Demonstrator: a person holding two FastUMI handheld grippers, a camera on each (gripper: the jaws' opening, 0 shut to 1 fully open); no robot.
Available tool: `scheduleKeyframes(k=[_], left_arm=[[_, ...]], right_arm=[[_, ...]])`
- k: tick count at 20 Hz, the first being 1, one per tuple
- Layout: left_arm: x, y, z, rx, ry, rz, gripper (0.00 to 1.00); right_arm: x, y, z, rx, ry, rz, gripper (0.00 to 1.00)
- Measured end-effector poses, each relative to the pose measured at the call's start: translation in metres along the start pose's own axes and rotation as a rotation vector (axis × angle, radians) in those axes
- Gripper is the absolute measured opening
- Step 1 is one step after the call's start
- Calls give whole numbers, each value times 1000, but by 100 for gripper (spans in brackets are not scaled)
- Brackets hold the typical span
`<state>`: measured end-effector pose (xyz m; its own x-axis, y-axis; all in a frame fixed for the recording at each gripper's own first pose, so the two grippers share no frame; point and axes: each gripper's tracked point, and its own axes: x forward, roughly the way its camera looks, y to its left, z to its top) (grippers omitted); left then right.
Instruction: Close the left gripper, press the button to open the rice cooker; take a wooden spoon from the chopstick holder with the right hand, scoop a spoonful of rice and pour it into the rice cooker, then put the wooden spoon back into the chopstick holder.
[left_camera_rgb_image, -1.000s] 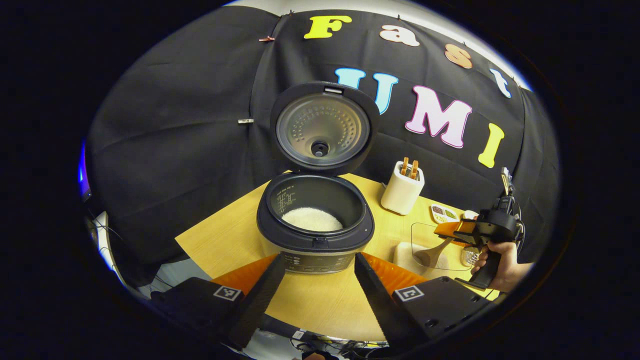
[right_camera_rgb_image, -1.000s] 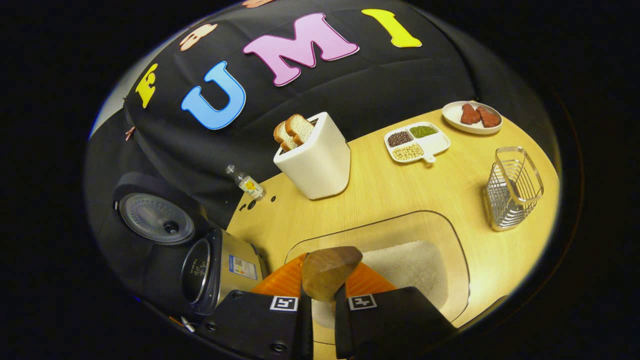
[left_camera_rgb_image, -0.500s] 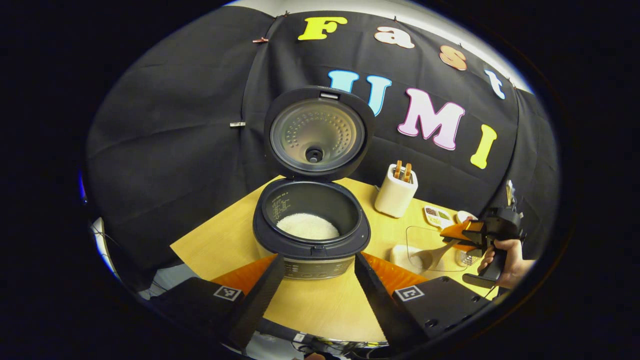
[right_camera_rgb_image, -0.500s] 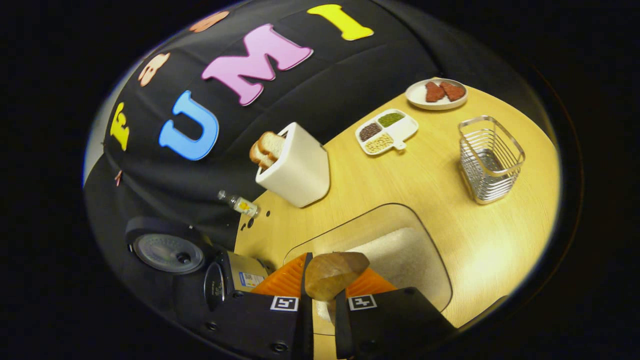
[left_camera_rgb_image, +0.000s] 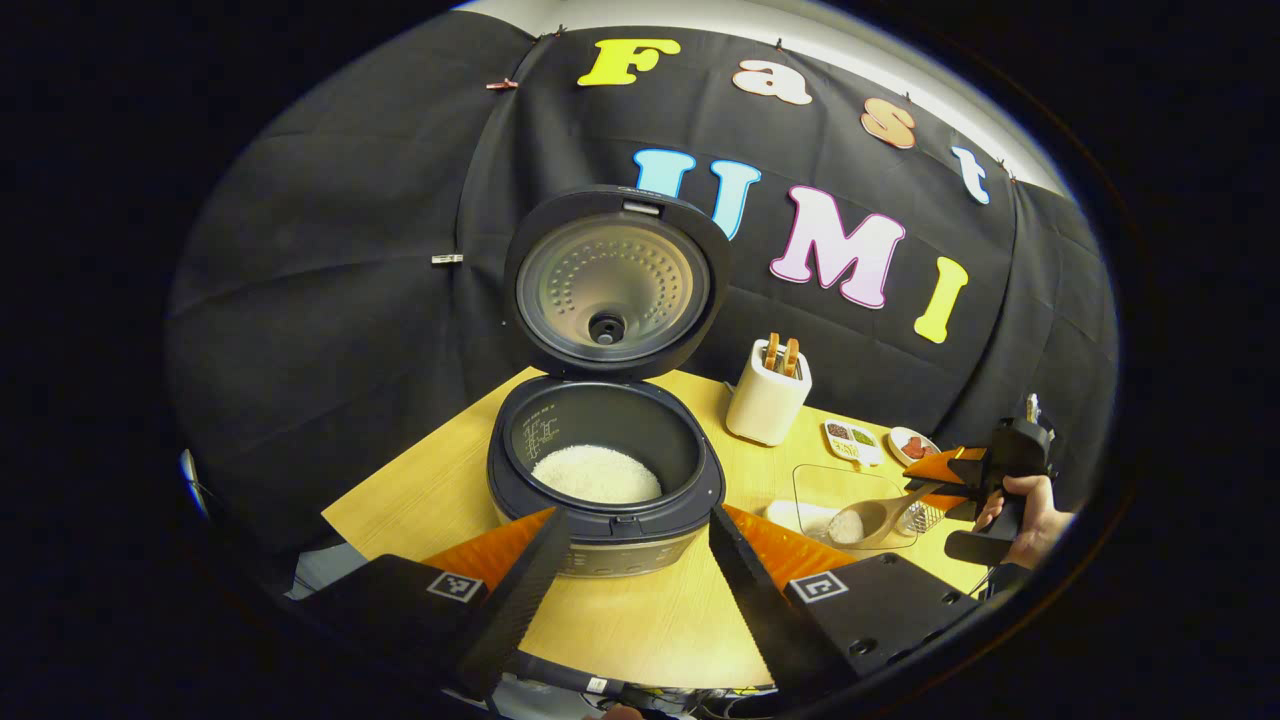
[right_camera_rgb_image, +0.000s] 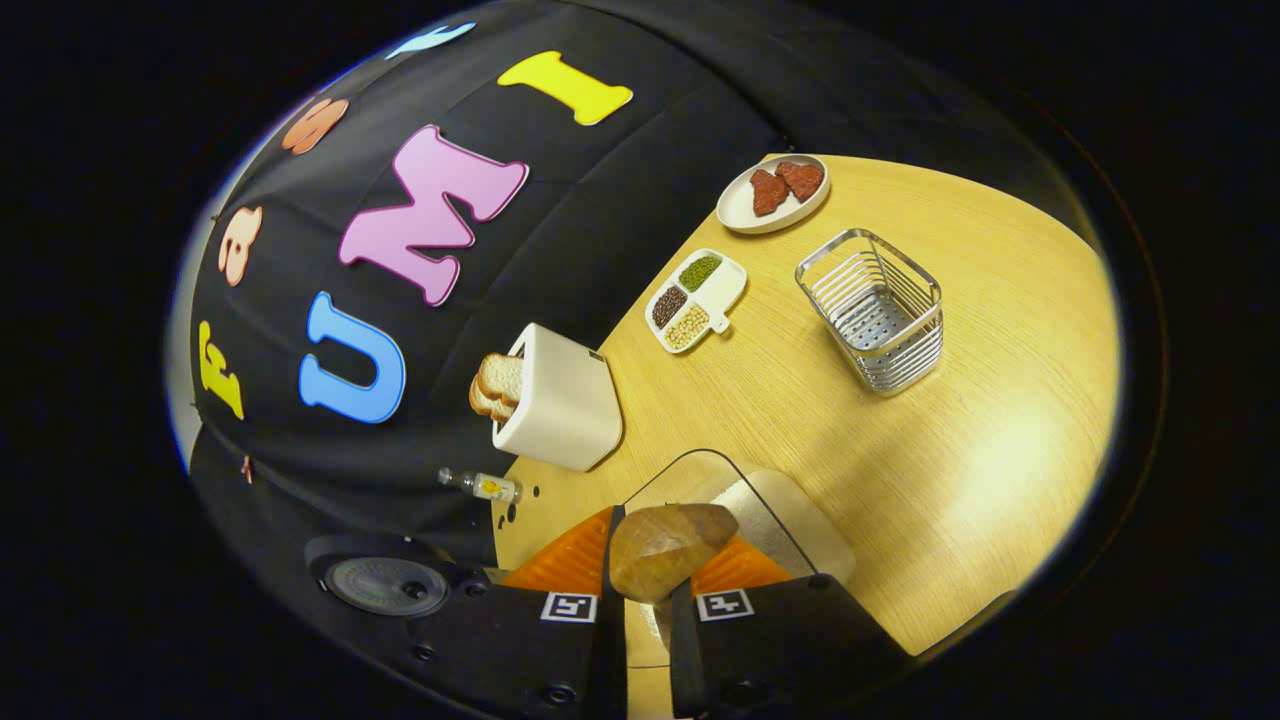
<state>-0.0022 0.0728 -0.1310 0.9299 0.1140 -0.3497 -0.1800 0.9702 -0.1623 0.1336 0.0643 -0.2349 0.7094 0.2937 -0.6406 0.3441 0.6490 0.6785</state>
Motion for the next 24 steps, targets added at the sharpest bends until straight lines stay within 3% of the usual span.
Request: scheduleKeyframes(k=[6,11,12,17,24], left_arm=[[7,23,2,8,10,-14,95],[7,36,3,-14,6,-6,95],[6,39,2,-17,8,-5,92],[-4,60,7,-44,-22,12,95],[-14,109,1,-120,-30,84,95]], right_arm=[[-11,21,6,160,-16,31,22],[-22,69,3,257,13,131,21],[-22,82,-4,262,32,155,21],[-28,141,-43,256,113,246,22],[-11,199,-97,150,165,278,21]])
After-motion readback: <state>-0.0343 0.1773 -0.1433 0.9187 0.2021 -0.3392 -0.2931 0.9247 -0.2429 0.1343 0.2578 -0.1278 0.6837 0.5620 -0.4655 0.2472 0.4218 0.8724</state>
